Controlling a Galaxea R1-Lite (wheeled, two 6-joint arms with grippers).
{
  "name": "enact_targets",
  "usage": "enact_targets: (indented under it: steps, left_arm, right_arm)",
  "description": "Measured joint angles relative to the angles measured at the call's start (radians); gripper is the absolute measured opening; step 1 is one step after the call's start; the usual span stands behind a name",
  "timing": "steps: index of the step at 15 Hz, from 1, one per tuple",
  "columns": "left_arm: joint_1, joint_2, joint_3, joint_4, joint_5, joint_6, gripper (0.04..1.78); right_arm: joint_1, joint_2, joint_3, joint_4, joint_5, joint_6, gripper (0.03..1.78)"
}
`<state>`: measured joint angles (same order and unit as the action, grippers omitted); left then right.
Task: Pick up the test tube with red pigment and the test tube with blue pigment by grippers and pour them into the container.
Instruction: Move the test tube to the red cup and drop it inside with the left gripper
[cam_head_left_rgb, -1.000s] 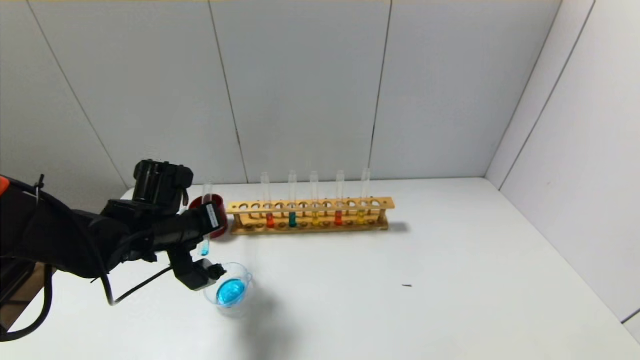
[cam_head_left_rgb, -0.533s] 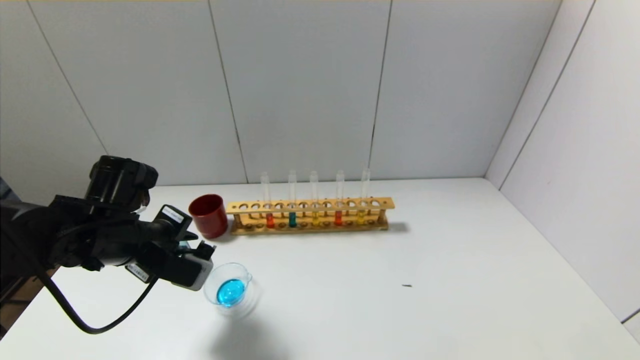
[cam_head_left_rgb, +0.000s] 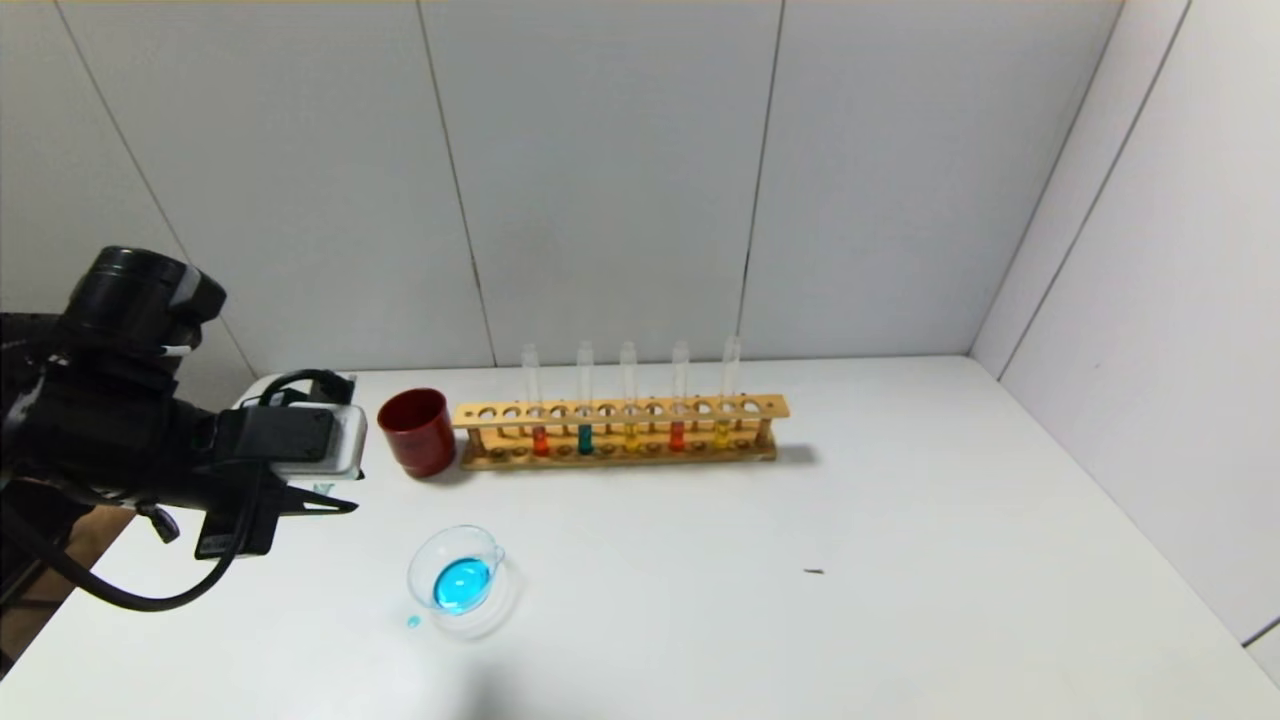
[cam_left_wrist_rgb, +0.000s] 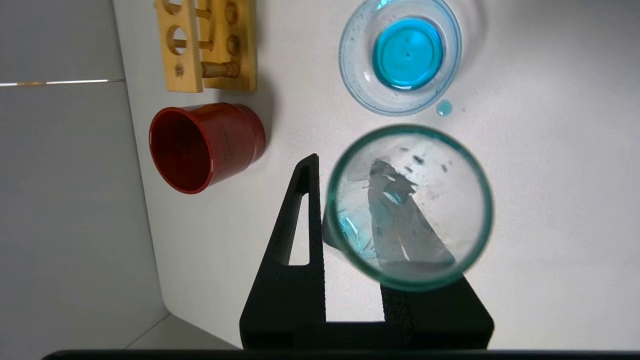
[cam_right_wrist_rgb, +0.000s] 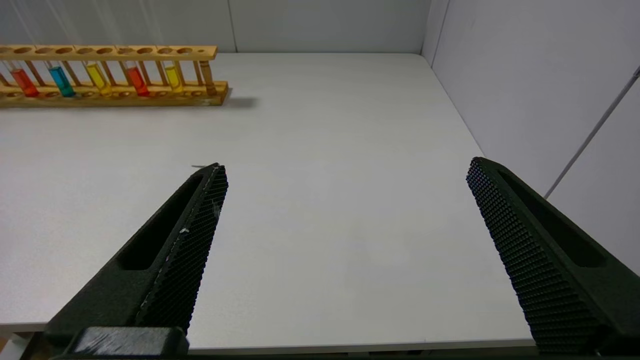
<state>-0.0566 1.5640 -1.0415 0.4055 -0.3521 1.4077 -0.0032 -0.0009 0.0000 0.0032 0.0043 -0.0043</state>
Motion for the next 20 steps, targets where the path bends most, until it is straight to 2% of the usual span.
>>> enact_targets:
  steps: [3, 8, 10, 13, 16, 20]
  left_arm:
    - [0.079, 0.013, -0.031, 0.0, -0.152, -0.065, 0.34]
    - [0.165, 0.083, -0.136, 0.005, -0.42, -0.254, 0.34]
    - [0.193, 0.134, -0.183, 0.005, -0.488, -0.299, 0.34]
    - [0.234, 0.216, -0.246, -0.03, -0.506, -0.337, 0.34]
    - [0.245, 0.269, -0.276, -0.133, -0.509, -0.391, 0.34]
    - [0.25, 0.276, -0.366, 0.002, -0.522, -0.41, 0.34]
  right_arm:
    - [0.0, 0.0, 0.0, 0.0, 0.0, 0.0, 1.75]
    - [0.0, 0.0, 0.0, 0.0, 0.0, 0.0, 1.75]
    - [0.0, 0.0, 0.0, 0.0, 0.0, 0.0, 1.75]
    - [0.0, 0.0, 0.0, 0.0, 0.0, 0.0, 1.75]
    - [0.0, 0.0, 0.0, 0.0, 0.0, 0.0, 1.75]
    - [0.0, 0.0, 0.0, 0.0, 0.0, 0.0, 1.75]
